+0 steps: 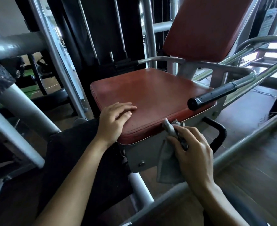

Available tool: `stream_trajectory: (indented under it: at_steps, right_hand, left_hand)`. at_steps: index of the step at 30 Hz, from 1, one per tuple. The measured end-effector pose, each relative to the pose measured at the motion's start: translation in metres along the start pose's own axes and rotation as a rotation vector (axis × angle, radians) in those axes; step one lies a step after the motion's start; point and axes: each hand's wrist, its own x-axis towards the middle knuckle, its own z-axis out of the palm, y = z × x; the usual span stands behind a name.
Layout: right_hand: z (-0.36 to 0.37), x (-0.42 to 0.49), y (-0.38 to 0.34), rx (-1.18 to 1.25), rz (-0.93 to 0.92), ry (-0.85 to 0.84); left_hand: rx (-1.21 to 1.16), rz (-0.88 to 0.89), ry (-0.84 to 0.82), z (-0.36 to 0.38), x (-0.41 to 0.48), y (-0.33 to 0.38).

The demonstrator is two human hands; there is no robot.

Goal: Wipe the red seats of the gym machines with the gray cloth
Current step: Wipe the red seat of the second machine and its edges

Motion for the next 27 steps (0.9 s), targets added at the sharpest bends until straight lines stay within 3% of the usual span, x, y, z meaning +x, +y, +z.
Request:
stream_trajectory:
  at_steps: [4, 13, 17, 21, 27]
  right_hand:
    - [0.016, 0.016, -0.002, 0.027, 0.096, 0.103]
    - [0.045, 0.006, -0.007, 0.138, 0.079, 0.217]
    - [0.056, 0.0, -0.013, 0.118, 0.039, 0.275]
    - [0.055, -0.002, -0.01, 0.07, -0.067, 0.229]
    - [0.042, 0.024, 0.002, 0.129, 0.109, 0.356]
  left_hand:
    - [-0.036, 0.0, 0.011, 0.002, 0.0, 0.0]
    - [-0.074, -0.01, 0.001, 0.004, -0.002, -0.001]
    - [-0.069, -0.007, 0.012, 0.004, -0.002, 0.0]
    - [-0.039, 0.0, 0.005, 0.004, -0.004, 0.001]
    - [-0.071, 0.0, 0.003, 0.005, -0.001, -0.002]
